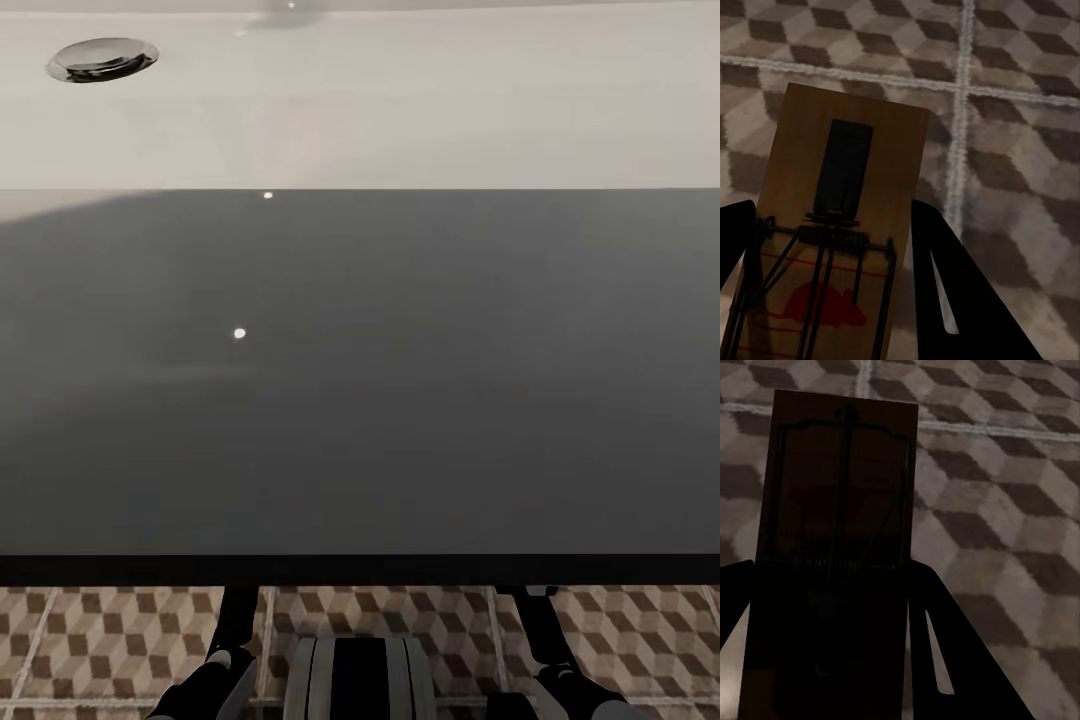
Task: Take the four mousetraps from the cabinet in the bathroom and place them on the bathroom floor. Make sure all four end up on the same floor surface, and ensure that at least two of them are either under or directly next to the same bathroom sink.
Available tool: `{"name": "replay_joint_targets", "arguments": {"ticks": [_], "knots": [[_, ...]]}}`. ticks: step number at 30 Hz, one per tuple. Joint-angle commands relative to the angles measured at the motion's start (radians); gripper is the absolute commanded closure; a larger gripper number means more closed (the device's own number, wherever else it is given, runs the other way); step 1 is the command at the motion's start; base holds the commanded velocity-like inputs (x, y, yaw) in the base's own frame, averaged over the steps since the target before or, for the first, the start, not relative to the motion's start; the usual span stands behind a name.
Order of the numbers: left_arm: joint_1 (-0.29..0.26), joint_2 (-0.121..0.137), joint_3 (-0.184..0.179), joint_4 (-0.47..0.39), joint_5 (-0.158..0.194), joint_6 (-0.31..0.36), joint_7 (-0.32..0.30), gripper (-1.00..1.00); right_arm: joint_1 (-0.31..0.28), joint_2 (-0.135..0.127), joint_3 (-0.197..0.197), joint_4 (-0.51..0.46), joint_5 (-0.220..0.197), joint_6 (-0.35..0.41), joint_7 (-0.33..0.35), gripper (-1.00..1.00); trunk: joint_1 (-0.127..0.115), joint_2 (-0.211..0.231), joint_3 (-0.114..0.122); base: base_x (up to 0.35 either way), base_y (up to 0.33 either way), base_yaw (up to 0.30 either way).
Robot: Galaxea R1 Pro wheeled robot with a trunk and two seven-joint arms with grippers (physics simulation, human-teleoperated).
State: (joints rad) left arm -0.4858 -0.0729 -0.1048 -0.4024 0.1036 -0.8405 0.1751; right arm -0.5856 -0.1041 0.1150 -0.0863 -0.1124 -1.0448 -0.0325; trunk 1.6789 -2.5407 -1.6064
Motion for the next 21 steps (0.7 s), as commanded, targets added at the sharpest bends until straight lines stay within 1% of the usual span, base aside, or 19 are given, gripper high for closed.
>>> {"name": "replay_joint_targets", "arguments": {"ticks": [1, 21], "knots": [[-0.001, 0.001, -0.008, 0.001, 0.007, -0.003, 0.006, 1.0, 0.0, 0.0, 0.009, 0.0, -0.01, -0.002, -0.001, 1.0, 0.0, 0.0, 0.0, 0.0, 0.0, 0.0], [-0.001, 0.001, -0.007, 0.001, 0.009, -0.003, 0.005, 1.0, 0.0, 0.0, 0.009, 0.0, -0.012, -0.002, -0.001, 1.0, 0.0, 0.0, 0.0, 0.0, 0.0, 0.0]]}}
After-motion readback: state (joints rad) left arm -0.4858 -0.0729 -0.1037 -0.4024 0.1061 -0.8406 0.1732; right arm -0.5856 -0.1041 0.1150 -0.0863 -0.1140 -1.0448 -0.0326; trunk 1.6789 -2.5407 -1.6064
